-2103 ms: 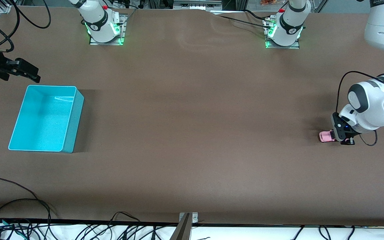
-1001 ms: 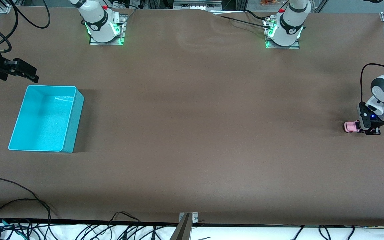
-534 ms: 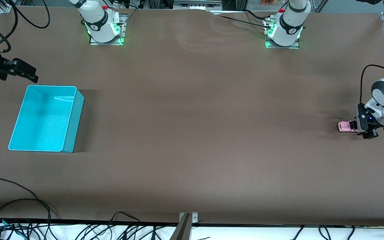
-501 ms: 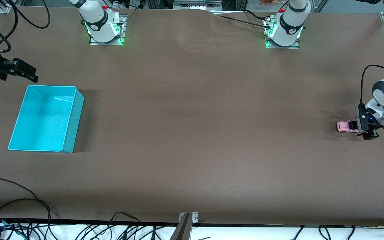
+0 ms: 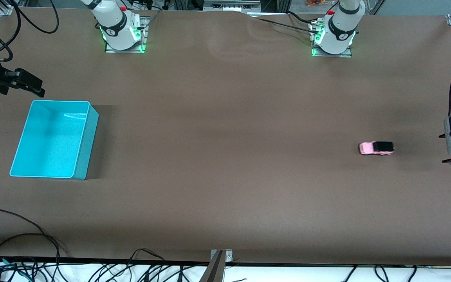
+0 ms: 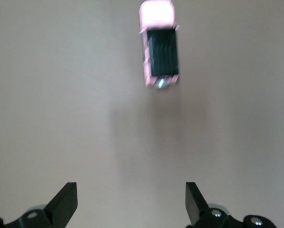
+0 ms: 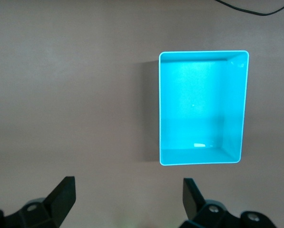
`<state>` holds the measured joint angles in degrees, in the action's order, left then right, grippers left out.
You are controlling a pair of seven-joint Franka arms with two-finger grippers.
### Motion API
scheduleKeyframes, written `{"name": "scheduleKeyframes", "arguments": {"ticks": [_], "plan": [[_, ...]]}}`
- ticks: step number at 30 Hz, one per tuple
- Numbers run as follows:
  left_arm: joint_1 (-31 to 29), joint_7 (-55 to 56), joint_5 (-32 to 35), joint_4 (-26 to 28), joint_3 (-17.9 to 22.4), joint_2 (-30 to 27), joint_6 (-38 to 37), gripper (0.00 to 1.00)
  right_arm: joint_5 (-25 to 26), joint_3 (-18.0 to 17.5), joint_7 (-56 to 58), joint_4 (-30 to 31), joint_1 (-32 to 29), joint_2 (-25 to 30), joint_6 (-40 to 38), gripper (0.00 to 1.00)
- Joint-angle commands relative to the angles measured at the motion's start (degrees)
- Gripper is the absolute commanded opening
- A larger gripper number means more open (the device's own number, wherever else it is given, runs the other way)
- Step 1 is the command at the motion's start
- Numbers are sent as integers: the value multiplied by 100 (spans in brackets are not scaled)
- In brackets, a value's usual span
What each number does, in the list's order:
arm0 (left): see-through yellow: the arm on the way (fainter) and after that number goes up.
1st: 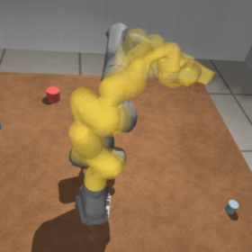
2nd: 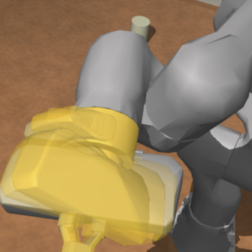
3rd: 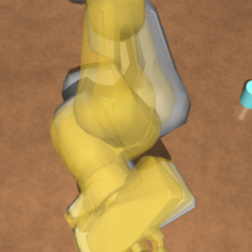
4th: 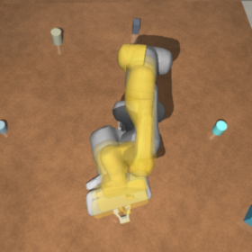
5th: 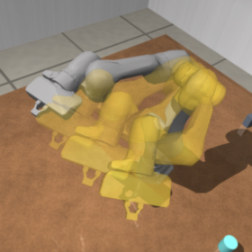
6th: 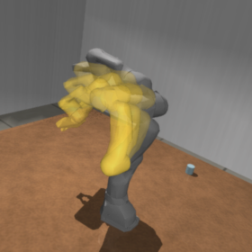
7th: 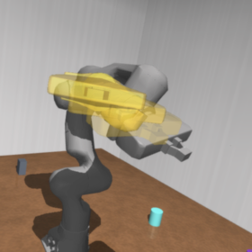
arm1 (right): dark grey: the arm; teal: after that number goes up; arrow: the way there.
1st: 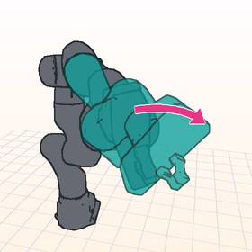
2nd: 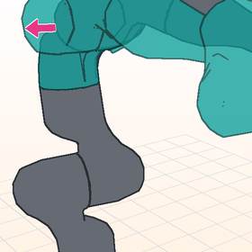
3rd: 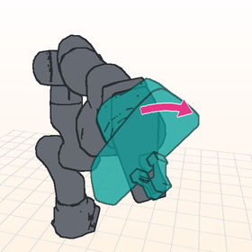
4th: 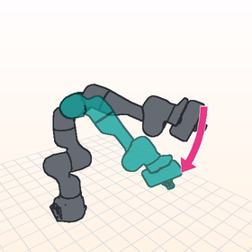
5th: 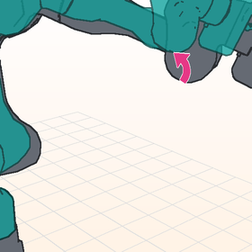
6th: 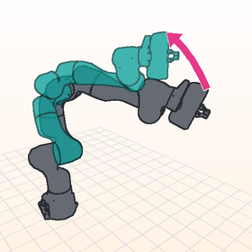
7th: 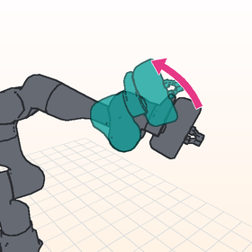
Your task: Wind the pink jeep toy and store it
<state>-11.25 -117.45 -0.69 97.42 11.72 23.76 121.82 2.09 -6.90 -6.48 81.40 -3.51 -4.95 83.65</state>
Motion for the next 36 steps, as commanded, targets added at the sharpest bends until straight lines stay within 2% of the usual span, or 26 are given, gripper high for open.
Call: {"name": "scheduleKeyframes", "arguments": {"ticks": [1, 10, 18, 23, 26, 36], "plan": [[483, 397, 43, 111, 32, -767, -141, 100, 81, -4, 68, -72, -9, -24, -94, 100], [896, 2910, 166, 137, -30, -1356, -325, 100, 72, -4, 156, -63, -9, -33, -94, 100], [896, 4562, 446, 278, -451, -1910, -580, 100, 72, 5, 183, -19, -9, -42, -86, 100], [888, 5898, 500, 269, -574, -2191, -1089, 100, 72, 5, 174, -19, -9, -68, -77, 100], [888, 6391, 491, 251, -689, -2341, -1327, 100, 72, 5, 200, -28, -9, -77, -68, 100], [1090, 7930, 500, 225, -689, -2789, -1854, 100, 81, 5, 191, -19, -9, -112, -77, 100]]}}
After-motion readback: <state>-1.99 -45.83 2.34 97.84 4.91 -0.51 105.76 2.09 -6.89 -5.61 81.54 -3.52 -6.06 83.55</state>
